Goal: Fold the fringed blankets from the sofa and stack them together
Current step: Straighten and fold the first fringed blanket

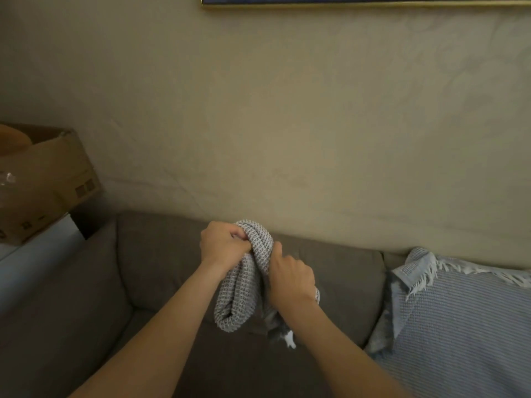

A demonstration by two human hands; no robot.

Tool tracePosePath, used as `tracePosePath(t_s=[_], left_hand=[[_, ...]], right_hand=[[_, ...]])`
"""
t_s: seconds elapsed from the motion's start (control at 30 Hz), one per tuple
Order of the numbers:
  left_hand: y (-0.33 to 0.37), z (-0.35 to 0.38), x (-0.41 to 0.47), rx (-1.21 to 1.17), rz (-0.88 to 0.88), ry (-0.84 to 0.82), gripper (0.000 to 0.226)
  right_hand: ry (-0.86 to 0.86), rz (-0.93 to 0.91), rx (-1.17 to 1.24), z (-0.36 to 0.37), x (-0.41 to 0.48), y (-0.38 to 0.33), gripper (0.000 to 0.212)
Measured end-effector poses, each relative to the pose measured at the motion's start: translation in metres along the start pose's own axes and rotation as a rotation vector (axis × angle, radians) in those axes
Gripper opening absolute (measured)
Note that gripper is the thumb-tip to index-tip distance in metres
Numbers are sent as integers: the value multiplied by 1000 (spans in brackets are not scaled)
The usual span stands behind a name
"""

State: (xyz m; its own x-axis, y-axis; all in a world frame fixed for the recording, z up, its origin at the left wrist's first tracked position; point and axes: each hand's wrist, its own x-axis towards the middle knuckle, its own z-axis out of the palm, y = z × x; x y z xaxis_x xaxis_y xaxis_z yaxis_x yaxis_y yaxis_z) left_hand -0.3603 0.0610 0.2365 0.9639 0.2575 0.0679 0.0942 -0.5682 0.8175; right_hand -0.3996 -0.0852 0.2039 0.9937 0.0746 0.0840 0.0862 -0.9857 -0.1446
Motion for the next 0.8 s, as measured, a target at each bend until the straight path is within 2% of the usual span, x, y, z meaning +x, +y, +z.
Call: tracePosePath(t_s=[0.1,0.17,0.3,0.47,0.7,0.8], left_hand=[[6,-2,-2,-107,51,114,18],[10,0,-4,-64,81,225,19],[7,8,-6,-36,69,345,21],[4,9,-7,-1,198,393,26],[4,12,-10,94,278,366,18],[4,15,-10,113,262,335,15]], right_hand=[[65,42,2,2,-1,4,34],[91,27,39,1,-1,1,33],[29,-46,257,-4,-1,-6,37],[-103,-94,458,-19,6,3,38],[-196,-90,473,-23,4,-4,43],[-299,-6,667,-20,-2,-10,45]])
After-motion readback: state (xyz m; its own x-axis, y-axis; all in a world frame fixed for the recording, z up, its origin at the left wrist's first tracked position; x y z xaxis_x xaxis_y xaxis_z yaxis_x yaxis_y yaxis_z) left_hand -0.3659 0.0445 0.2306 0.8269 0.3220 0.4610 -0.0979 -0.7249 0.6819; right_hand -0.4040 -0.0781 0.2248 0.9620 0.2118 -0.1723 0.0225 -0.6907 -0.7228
